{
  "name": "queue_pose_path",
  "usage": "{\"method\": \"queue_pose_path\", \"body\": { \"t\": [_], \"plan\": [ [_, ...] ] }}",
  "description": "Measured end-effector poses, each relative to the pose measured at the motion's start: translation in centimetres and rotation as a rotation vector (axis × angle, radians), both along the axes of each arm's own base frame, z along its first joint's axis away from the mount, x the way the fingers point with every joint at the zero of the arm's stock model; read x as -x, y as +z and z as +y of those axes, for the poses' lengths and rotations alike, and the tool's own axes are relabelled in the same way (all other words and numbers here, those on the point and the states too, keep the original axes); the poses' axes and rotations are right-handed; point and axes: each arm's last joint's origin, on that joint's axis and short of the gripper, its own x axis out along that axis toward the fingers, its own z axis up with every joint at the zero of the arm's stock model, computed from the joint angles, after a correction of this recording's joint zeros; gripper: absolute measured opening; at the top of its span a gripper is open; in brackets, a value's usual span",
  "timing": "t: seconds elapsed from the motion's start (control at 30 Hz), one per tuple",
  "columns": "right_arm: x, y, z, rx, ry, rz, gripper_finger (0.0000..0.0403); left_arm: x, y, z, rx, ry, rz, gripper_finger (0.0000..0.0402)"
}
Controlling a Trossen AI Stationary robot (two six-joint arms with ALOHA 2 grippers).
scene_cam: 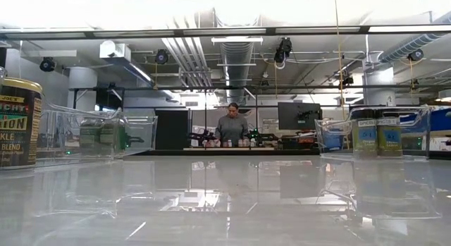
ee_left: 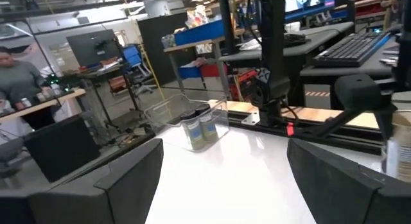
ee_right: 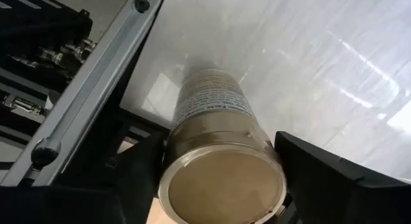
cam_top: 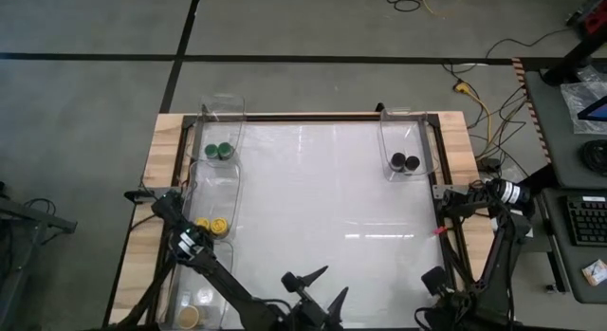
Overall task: Sort spices by type
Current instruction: Put the brown spice bottle into the bottom left transparent bin
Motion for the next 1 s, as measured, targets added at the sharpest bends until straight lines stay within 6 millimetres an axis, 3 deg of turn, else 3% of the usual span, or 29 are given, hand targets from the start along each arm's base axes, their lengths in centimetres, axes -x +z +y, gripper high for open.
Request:
{"method": "queue_pose_path", "body": {
  "t": [0.17, 0.27, 0.47, 0.7, 0.87, 1.0],
  "plan": [
    [0.1, 0.0, -0.2, 0.017, -0.029, 0.025, 0.0346, -0.4, 0.2, 0.5, -0.002, 0.011, 0.004, 0.0316],
    [0.2, -0.2, -0.3, 0.026, -0.06, 0.049, 0.0356, -0.5, 0.1, 0.8, -0.017, 0.015, 0.02, 0.0316],
    [0.3, -0.6, -0.4, 0.023, -0.071, 0.074, 0.033, -0.7, 0.2, 1.5, -0.042, 0.027, 0.05, 0.0316],
    [0.3, -0.8, -0.4, 0.01, -0.078, 0.094, 0.0271, -0.2, 0.0, 1.8, -0.116, 0.048, 0.103, 0.0316],
    [-0.3, -0.6, -0.4, -0.002, -0.09, 0.093, 0.0269, 1.0, 0.7, 2.6, -0.139, 0.046, 0.123, 0.0316],
    [-2.1, 0.6, -0.5, -0.038, -0.145, 0.041, 0.0269, 2.5, 0.8, 3.7, -0.142, 0.043, 0.123, 0.0316]
  ]
}}
